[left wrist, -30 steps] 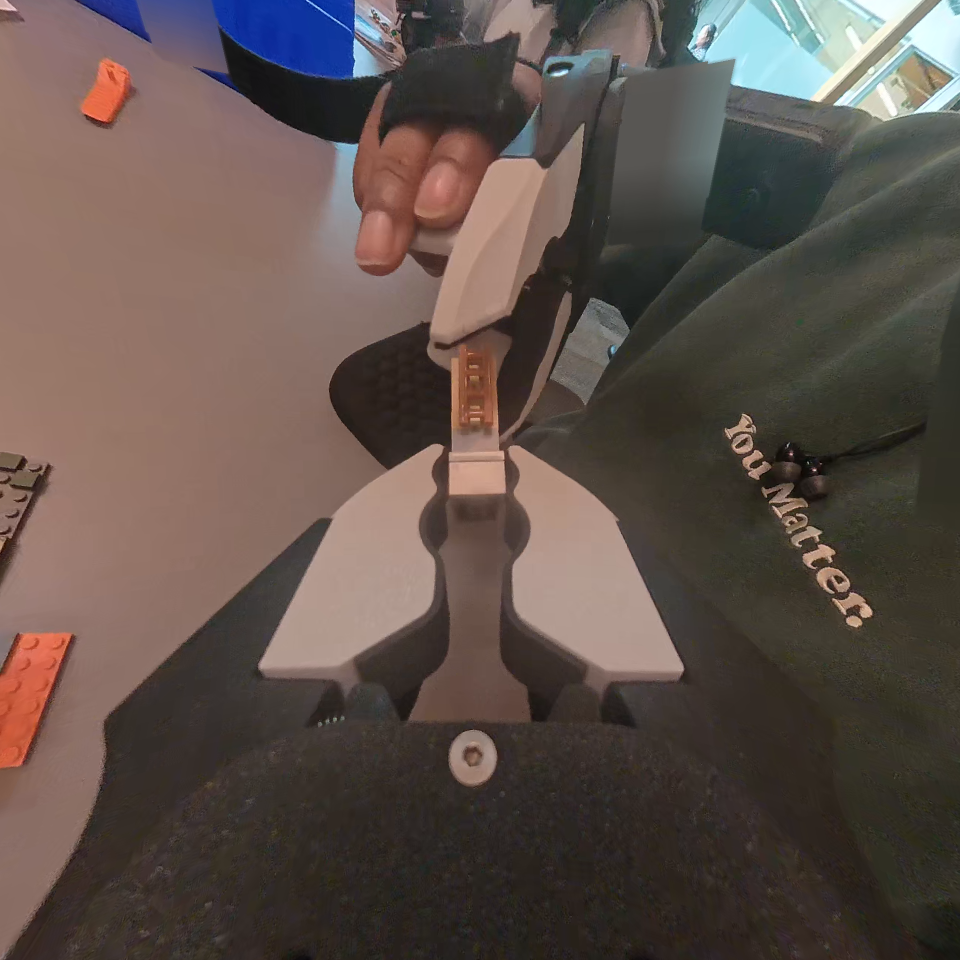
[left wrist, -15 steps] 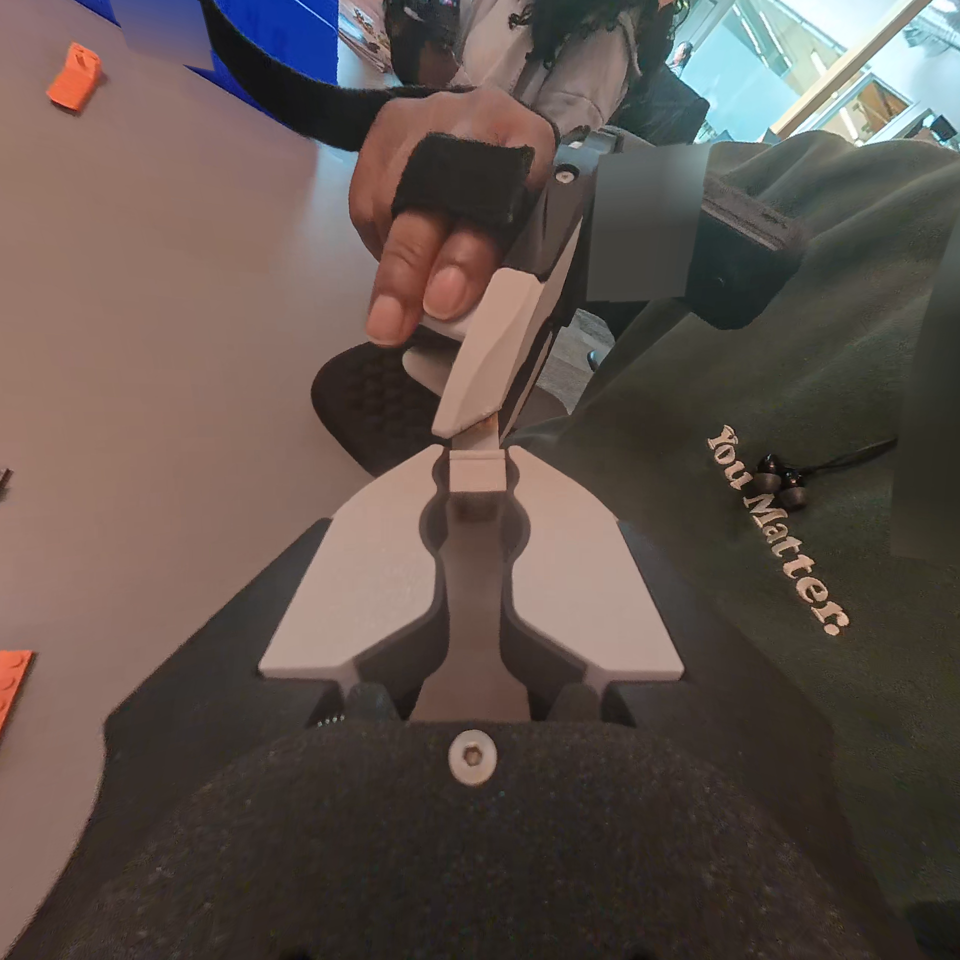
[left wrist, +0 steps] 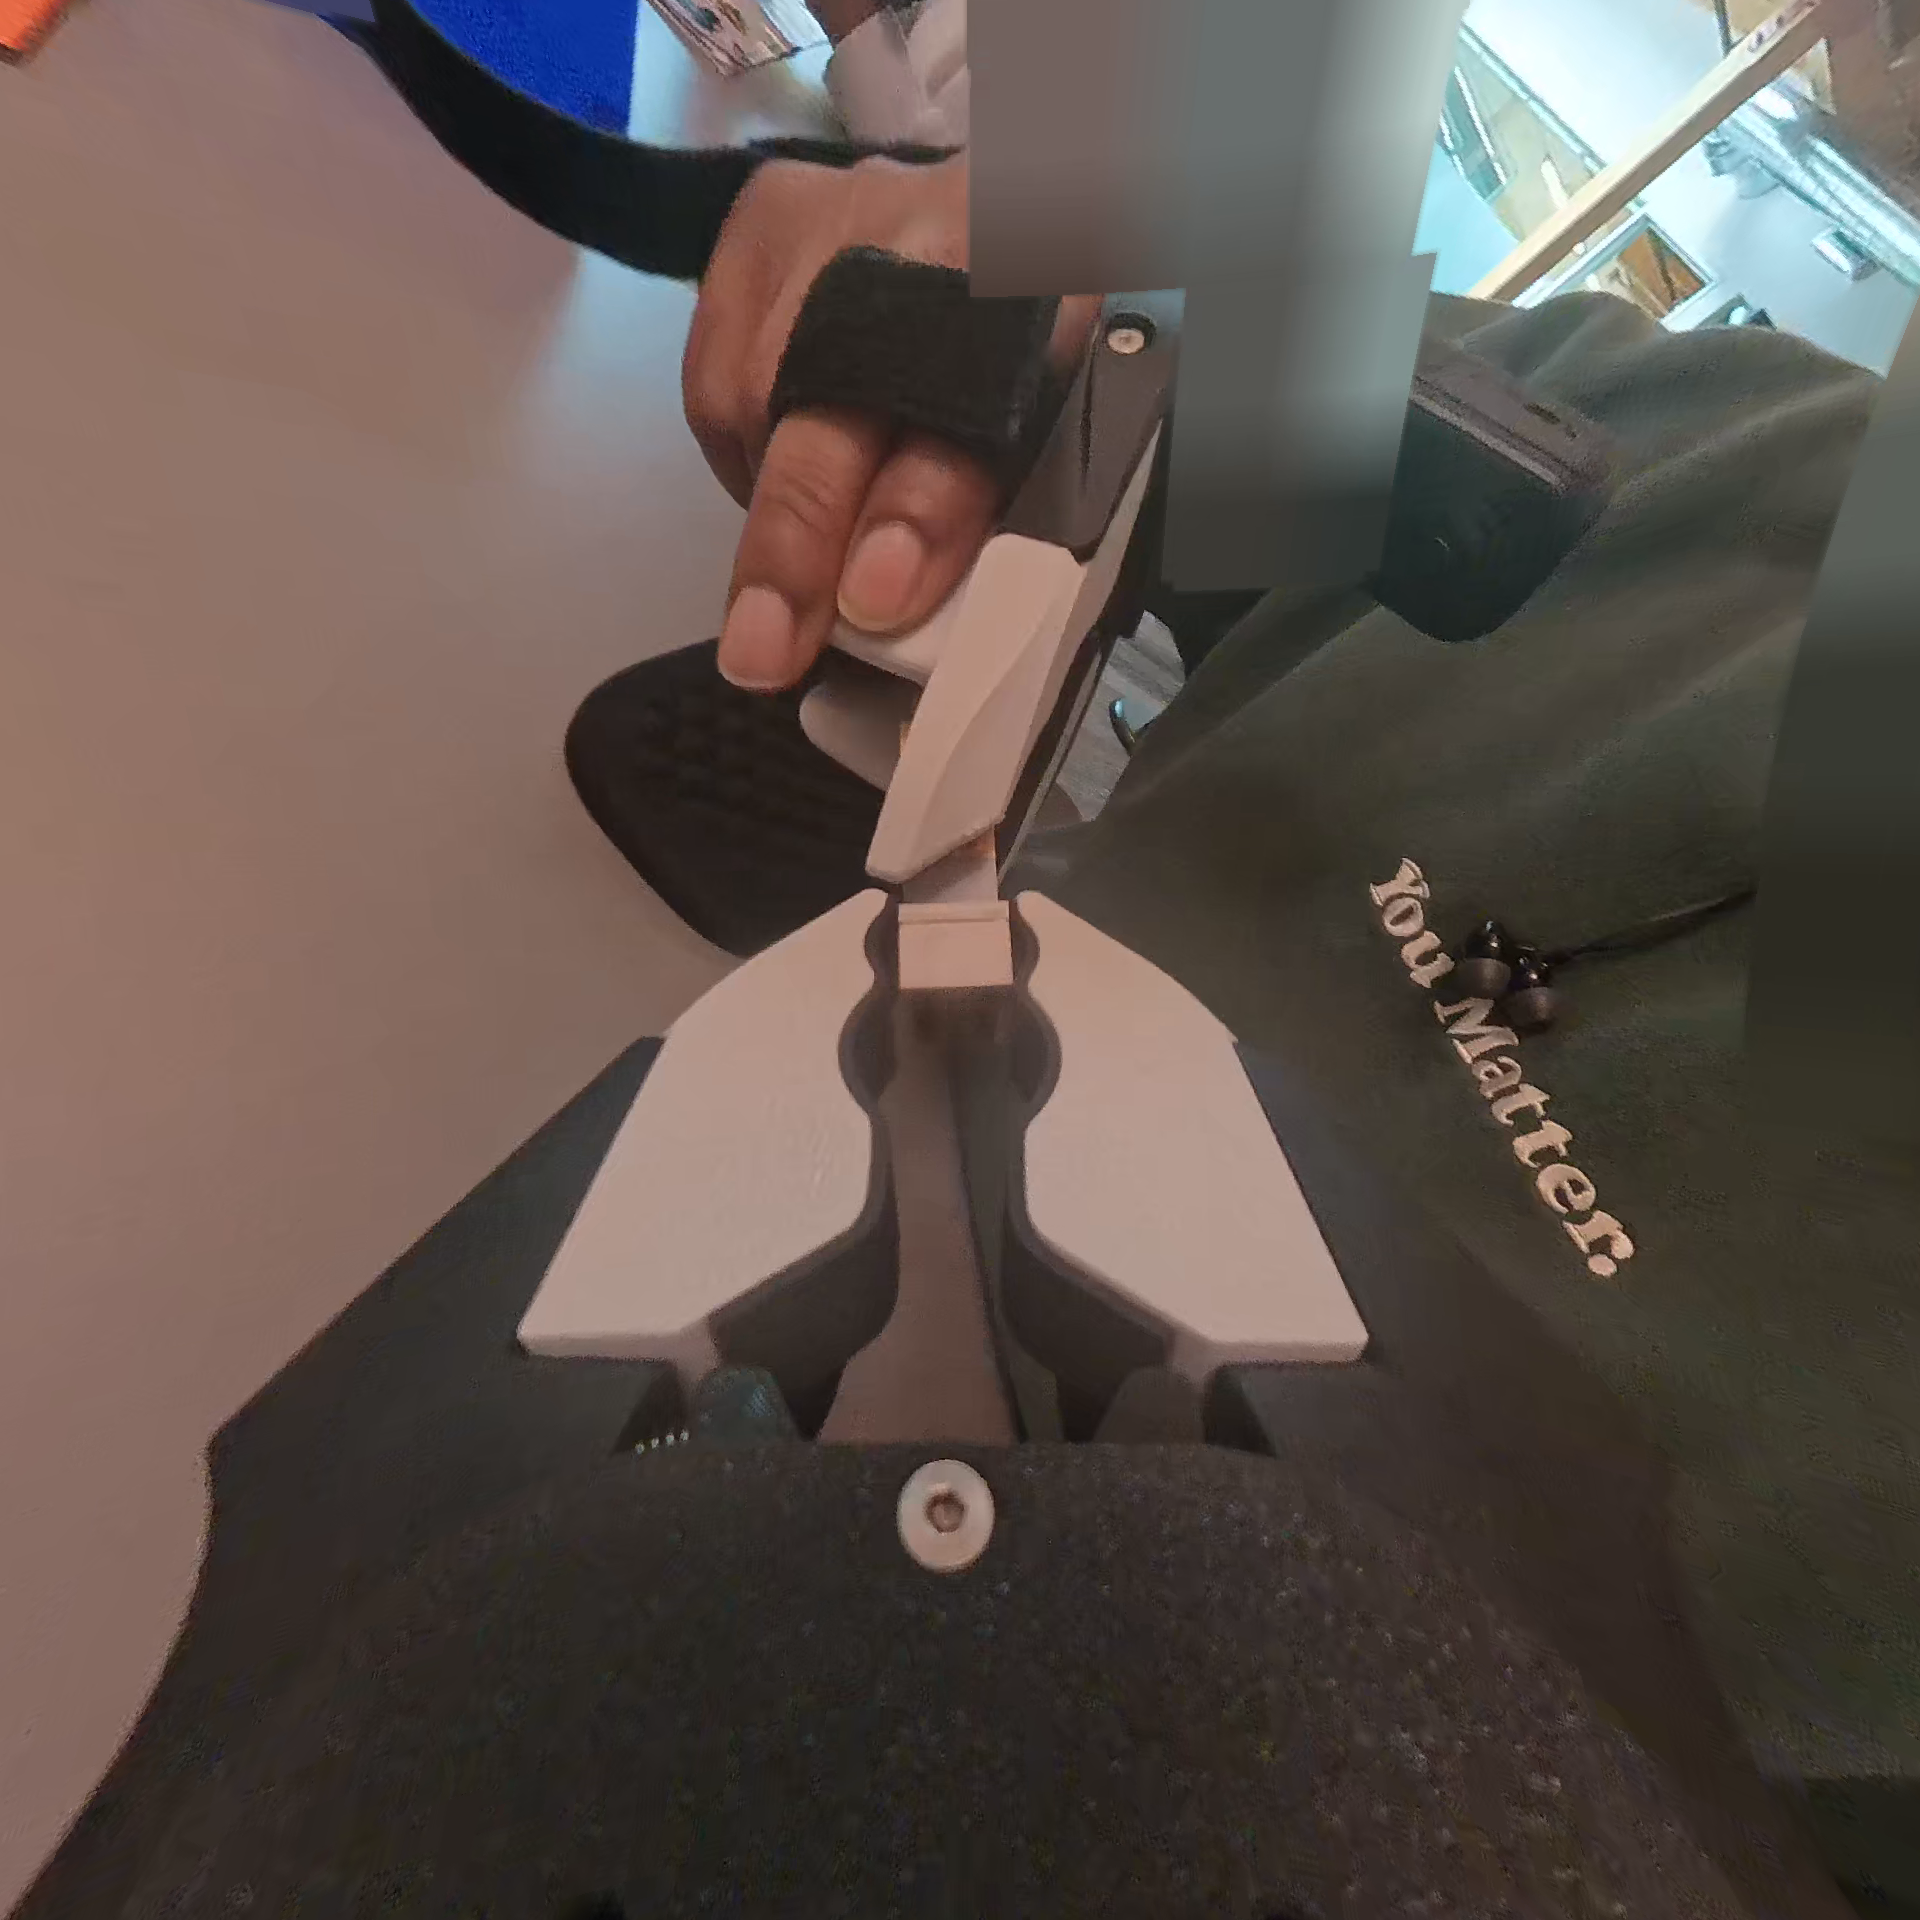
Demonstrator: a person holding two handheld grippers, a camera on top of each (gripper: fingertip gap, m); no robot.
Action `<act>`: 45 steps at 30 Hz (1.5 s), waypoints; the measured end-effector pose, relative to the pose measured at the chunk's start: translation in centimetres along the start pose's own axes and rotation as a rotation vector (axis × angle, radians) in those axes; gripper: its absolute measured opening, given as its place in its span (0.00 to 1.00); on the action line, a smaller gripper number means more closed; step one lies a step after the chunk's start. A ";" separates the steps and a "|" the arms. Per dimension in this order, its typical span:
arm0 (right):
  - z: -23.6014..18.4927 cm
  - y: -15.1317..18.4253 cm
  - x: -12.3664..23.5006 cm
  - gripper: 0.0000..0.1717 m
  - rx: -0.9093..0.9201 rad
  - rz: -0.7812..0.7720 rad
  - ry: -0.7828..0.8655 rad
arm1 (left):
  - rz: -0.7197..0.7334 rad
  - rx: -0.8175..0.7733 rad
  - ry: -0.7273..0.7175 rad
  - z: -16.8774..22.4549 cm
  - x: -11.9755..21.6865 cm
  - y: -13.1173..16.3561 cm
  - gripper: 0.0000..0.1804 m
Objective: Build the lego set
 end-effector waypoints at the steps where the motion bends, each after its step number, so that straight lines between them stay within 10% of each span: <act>1: 0.1 0.1 -0.1 0.14 -0.013 0.000 0.017 | 0.004 -0.004 -0.009 -0.1 0.1 -0.1 0.10; 6: 0.7 0.8 0.1 0.27 -0.102 0.005 0.044 | 0.023 -0.002 -0.002 -0.4 0.1 0.0 0.10; 28: 0.2 0.4 -0.4 0.17 -0.046 -0.012 0.045 | 0.120 0.020 0.039 -1.0 -0.1 0.5 0.10; 31: 0.8 0.9 0.0 0.31 -0.163 -0.010 0.023 | 0.172 -0.005 0.020 -1.0 0.4 0.7 0.10; 37: 1.4 3.5 0.8 0.23 -0.552 0.033 0.010 | 0.305 0.009 0.025 -1.5 1.2 1.6 0.10; 45: 0.2 1.7 0.0 0.25 -0.593 -0.031 0.323 | 0.614 0.088 0.041 -2.6 1.6 2.1 0.10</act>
Point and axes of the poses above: each gripper's, where its closed fingertips meet, x back along the fingers, y out of its underside, z = x × y across the jaws, the point moved 9 cm from there along x, back along the fingers, and after that the axes turned 9 degrees about -z, right-handed, at the moved point
